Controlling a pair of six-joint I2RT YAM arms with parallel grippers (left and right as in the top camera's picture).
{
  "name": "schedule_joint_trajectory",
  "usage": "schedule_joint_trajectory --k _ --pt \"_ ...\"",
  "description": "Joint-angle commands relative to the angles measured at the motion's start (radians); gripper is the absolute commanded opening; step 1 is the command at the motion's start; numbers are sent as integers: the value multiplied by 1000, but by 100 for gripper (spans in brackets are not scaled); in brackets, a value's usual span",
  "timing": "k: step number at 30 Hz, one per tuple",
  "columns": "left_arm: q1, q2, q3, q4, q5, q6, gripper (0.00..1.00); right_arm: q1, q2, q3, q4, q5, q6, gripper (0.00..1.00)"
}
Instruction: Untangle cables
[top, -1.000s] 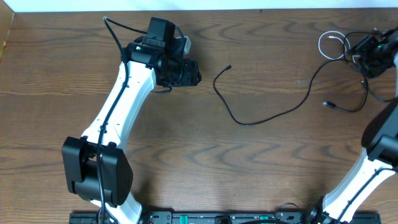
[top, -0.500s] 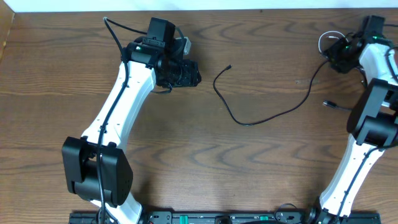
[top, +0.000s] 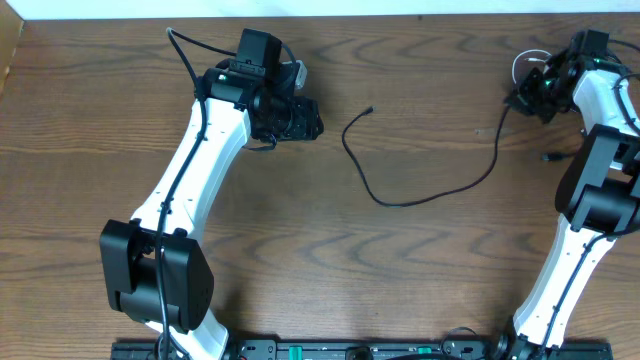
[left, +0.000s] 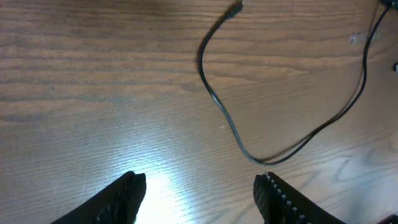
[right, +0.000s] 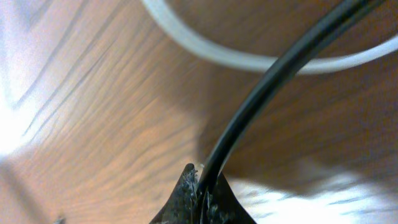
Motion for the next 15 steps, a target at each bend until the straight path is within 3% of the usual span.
schedule_joint_trajectory --k 1,8,15 --pt "2 -27 -5 -3 -6 17 61 -2 -171 -4 -21 -169 -115 1" --pt "2 -27 -5 -3 -6 17 61 -16 -587 -4 -19 -166 -132 1" --pt "2 -27 -5 -3 -6 17 61 -77 -886 -4 42 112 -72 1"
